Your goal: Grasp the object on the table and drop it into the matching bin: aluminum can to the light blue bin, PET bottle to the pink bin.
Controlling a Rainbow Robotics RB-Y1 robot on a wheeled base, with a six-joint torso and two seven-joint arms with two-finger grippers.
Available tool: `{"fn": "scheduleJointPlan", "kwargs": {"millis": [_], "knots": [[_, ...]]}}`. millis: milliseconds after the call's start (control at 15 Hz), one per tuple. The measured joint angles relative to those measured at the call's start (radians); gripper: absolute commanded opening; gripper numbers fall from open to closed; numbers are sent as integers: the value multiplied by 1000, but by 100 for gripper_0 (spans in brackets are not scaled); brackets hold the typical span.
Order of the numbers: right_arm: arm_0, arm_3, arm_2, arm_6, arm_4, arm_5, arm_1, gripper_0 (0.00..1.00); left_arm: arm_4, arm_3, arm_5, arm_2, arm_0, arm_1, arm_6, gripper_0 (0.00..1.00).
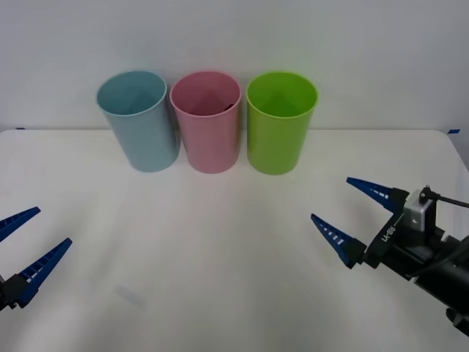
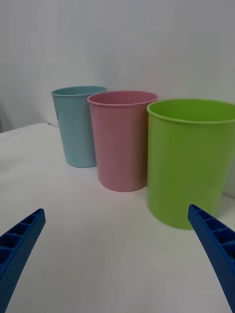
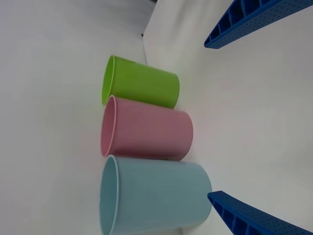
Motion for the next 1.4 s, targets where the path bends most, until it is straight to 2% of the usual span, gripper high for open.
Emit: {"fn": "scheduleJointPlan", "kwargs": {"millis": [133,533,867,1133,1400], "knots": [[64,0,-34,48,-19,-21,1,100,0,0,0,0,0,0,0,100],[198,2,-151,56,-41,-174,20,100,0,0,0,0,0,0,0,100],[227,2,-209,56,-41,-251,28,100,0,0,0,0,0,0,0,100],[237,3,-237,55,-41,-296,-3,100,0,0,0,0,0,0,0,100],[238,43,-258,52,-31,-349,-6,100,0,0,0,0,0,0,0,100]]}}
